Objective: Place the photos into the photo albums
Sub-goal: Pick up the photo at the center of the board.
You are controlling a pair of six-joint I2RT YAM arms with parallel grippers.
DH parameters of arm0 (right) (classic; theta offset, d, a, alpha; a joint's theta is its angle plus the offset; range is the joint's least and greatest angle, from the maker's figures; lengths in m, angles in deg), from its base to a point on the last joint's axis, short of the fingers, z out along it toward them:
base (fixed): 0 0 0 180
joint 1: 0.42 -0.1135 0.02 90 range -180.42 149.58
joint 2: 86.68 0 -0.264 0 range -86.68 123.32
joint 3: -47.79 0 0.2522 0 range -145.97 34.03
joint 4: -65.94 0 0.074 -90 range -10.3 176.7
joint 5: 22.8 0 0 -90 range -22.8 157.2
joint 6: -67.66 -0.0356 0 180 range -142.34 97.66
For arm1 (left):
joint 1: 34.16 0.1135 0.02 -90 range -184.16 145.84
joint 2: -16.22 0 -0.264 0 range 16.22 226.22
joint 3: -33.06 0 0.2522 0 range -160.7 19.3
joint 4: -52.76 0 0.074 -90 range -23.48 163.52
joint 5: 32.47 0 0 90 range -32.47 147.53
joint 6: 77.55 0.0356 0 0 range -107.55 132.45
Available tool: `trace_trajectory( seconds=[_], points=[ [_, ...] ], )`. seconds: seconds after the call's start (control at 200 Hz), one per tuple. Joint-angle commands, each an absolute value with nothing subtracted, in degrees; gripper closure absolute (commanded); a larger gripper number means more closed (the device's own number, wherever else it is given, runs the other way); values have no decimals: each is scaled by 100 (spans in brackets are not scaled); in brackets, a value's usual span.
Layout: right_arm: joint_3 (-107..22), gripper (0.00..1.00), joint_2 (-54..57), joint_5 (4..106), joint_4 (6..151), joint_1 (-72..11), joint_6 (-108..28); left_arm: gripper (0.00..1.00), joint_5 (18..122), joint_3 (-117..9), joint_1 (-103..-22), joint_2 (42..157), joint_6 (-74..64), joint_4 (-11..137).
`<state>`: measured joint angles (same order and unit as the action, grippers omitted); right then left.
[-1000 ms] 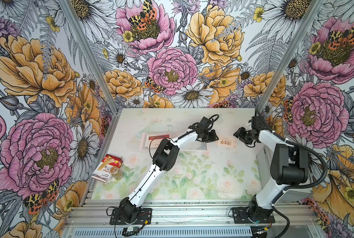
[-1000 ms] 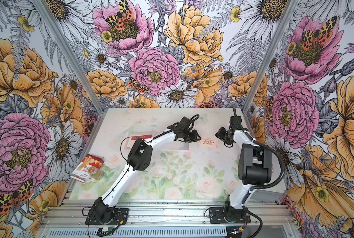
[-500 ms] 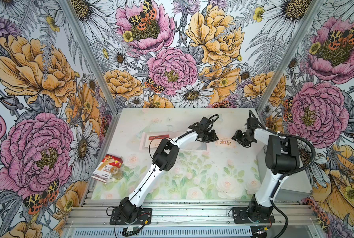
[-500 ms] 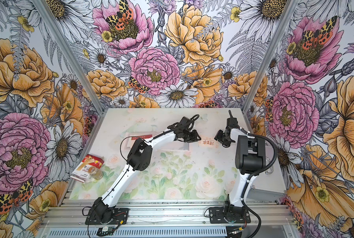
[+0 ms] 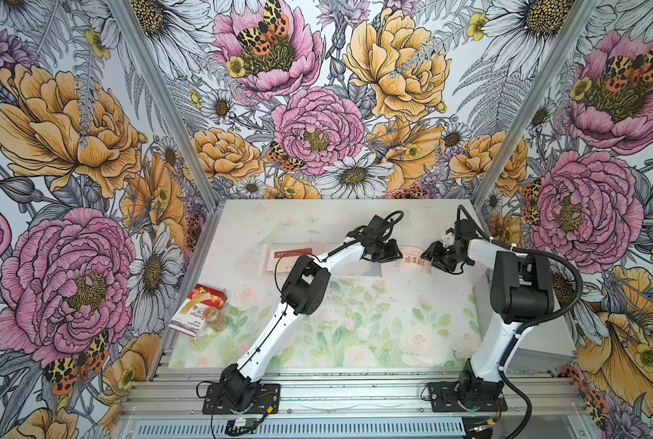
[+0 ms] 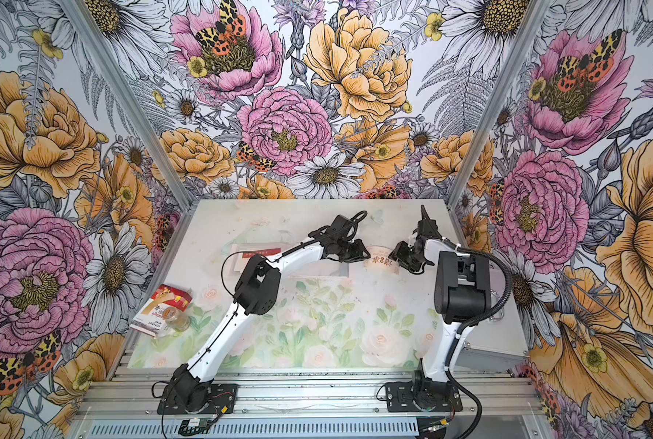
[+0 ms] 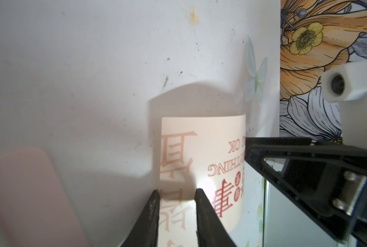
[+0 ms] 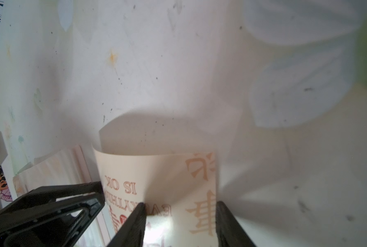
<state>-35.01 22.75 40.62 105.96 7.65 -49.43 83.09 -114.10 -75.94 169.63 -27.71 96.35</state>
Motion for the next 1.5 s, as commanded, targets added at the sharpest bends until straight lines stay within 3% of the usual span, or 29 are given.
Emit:
trace_trajectory(
  seconds=[0.0, 0.641, 0.996, 1.246, 1.491],
  points=[
    [-3462, 47, 1822, 3492, 10585, 722, -5016, 69, 8182, -11172, -7609, 16972, -2679, 10055],
    [-3567, 47, 1338, 2560, 10574, 754, -5263, 69, 8172, -11154, -7591, 16905, -2670, 10053],
    [-3682, 50, 1381, 2595, 10573, 812, -5294, 70, 8214, -11239, -7613, 16960, -2676, 10047],
    [-3710, 60, 1457, 2836, 10591, 817, -5278, 69, 8200, -11210, -7590, 16922, -2654, 10059],
    [-3566, 84, 1379, 2853, 10603, 821, -5263, 69, 8214, -11162, -7597, 16888, -2656, 10053]
  ],
)
